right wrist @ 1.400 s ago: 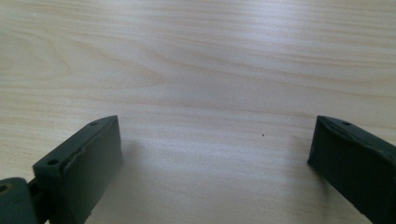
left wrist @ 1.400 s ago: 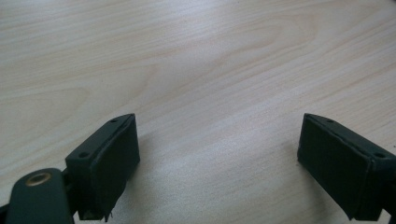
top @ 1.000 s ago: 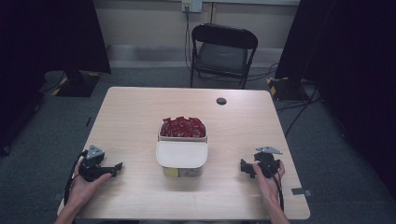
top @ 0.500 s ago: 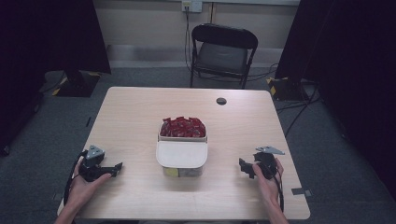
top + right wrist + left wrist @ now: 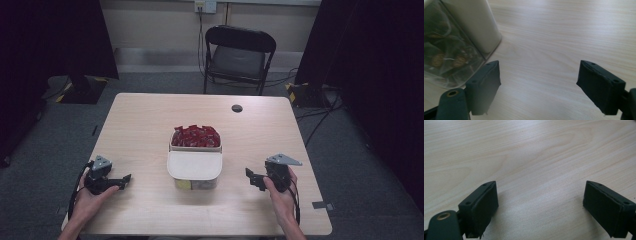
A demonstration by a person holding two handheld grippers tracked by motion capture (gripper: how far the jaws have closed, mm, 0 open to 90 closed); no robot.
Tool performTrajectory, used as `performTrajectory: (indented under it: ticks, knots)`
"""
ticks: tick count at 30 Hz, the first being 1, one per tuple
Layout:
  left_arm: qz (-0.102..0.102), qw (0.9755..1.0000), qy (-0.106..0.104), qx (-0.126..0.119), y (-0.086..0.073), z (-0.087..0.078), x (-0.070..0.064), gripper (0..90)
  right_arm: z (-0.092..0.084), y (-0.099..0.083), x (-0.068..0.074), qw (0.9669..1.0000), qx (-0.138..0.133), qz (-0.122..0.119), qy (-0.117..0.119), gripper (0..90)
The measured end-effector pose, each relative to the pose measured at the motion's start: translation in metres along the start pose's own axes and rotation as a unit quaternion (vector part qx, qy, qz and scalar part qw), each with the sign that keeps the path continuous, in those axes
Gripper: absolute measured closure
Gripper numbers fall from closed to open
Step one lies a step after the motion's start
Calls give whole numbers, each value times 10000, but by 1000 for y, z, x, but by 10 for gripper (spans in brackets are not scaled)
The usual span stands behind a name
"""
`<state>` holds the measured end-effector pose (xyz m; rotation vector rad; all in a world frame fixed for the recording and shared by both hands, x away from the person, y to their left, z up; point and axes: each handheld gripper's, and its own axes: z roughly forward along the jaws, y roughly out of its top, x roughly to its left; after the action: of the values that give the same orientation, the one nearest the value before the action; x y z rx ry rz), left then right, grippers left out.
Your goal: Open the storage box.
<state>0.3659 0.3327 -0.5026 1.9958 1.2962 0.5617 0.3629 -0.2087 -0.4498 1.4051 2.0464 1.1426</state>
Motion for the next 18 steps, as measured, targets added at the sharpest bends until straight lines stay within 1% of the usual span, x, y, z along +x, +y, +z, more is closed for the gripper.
performTrajectory:
  ticks: [2, 3, 4, 5, 10, 11, 12, 18]
  knots:
    - [-1, 10000, 0, -1, 0, 0, 0, 122, -3, 4, 2, 10000, -40, 0, 87, 179]
    - [-1, 10000, 0, -1, 0, 0, 0, 122, -3, 4, 2, 10000, -40, 0, 87, 179]
    - [0, 10000, 0, -1, 0, 0, 0, 122, -5, 5, 3, 9998, -72, -25, 158, 178]
    - [-1, 10000, -1, 0, 0, 0, 0, 122, -9, 10, 7, 9996, -121, -53, 254, 178]
    - [-2, 10000, 1, -2, 0, 0, 0, 122, -17, 16, 16, 9988, -272, -182, 363, 167]
    - [-2, 10000, 1, -2, 0, 0, 0, 122, -17, 16, 16, 9988, -272, -182, 363, 167]
    - [-1, 10000, 1, -1, 0, 0, 0, 122, -21, 19, 21, 9983, -313, -229, 446, 156]
    - [-2, 10000, 0, -2, 0, 0, 0, 122, -27, 25, 31, 9968, -401, -345, 605, 141]
